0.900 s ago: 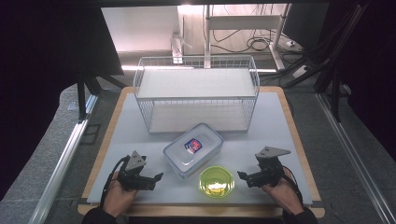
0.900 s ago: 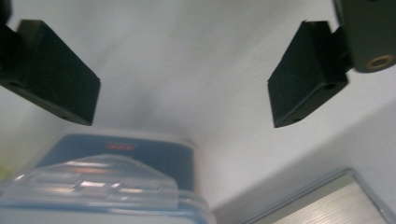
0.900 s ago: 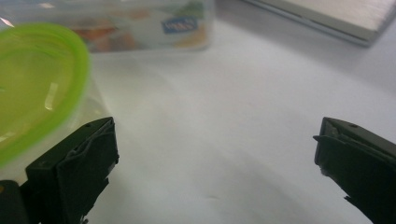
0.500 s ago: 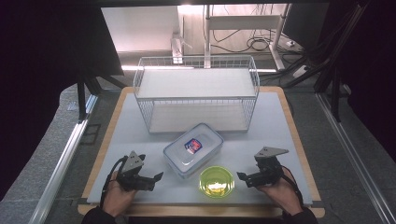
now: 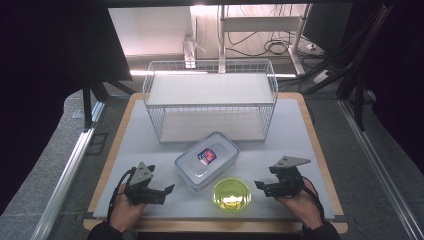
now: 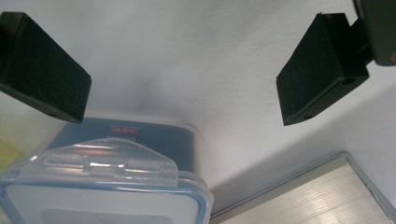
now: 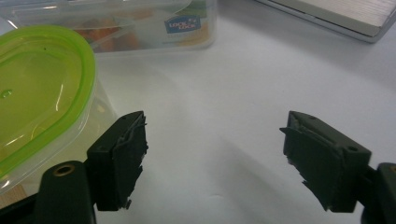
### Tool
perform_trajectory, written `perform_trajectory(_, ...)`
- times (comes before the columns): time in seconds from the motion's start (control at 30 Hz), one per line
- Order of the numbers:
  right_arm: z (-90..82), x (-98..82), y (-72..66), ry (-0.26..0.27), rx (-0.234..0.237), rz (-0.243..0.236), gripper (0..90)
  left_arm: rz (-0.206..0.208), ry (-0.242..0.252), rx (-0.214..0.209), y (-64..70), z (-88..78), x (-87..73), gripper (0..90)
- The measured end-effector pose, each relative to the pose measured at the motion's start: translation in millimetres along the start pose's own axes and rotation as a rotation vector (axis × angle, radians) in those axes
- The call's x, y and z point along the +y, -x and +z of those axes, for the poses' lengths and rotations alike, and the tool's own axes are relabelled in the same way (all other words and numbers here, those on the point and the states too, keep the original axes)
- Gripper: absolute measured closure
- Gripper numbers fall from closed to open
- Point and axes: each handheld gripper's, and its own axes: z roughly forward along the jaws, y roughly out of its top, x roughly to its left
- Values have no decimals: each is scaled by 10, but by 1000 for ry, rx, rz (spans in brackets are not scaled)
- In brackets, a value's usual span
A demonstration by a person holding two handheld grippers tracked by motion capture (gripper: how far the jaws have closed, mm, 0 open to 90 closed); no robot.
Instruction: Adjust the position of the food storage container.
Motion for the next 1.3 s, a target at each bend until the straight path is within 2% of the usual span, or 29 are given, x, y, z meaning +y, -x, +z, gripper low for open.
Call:
perform_trajectory(0.17, -26, 23, -21, -4, -6, -37, 316, 34, -19, 13, 22, 20, -3, 32)
perform_trajectory(0.27, -61, 67, -68, -2, 0, -66, 408, 39, -23, 21, 23, 22, -3, 33)
perform_trajectory(0.47, -119, 177, -246, 10, 21, -132, 634, 42, -30, 29, 20, 26, -6, 36)
perform_trajectory(0.57, -140, 231, -317, 17, 48, -146, 731, 41, -28, 27, 19, 25, -6, 37)
perform_trajectory(0.73, -109, 309, -457, 21, 138, -163, 900, 45, -35, 27, 24, 31, -6, 39)
perform_trajectory(0.93, -1, 365, -669, 2, 198, -195, 900, 48, -43, 31, 26, 39, -7, 46)
perform_trajectory(1.17, 124, 410, -862, 3, 257, -203, 900, 54, -45, 36, 31, 41, -5, 48)
perform_trajectory(1.3, 208, 428, -997, -11, 284, -235, 900, 56, -46, 37, 32, 41, -5, 48)
